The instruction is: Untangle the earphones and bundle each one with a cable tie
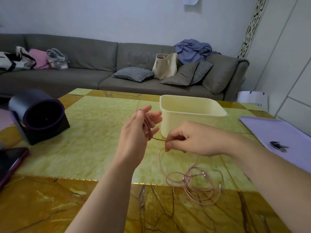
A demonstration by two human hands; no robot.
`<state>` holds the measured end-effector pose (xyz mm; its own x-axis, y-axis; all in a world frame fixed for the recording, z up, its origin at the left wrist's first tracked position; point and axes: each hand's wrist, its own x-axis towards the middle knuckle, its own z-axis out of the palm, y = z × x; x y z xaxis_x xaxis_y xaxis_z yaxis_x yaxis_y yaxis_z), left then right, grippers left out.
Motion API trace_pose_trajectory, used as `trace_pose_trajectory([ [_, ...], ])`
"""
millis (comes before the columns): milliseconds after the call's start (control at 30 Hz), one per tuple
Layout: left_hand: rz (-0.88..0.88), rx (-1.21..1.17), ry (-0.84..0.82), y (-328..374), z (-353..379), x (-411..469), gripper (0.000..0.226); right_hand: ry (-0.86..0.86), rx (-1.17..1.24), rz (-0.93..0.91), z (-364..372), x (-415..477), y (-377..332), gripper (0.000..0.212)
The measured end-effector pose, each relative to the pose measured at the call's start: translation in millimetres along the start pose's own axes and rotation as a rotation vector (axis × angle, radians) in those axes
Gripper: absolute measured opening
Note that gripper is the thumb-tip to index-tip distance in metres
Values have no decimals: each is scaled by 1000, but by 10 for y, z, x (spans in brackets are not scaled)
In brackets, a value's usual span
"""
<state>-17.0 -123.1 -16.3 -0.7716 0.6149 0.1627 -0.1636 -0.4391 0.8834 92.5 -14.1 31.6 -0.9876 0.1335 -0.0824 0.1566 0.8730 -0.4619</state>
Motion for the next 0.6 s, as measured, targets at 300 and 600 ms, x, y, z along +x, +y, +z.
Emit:
trace_pose_trajectory([
  [300,-285,-30,-518,47,144,-213,34,312,681,17,-327,53,107,25],
  [600,-146,-624,-70,131,23,-15,34,114,533,107,240,139,148,30],
])
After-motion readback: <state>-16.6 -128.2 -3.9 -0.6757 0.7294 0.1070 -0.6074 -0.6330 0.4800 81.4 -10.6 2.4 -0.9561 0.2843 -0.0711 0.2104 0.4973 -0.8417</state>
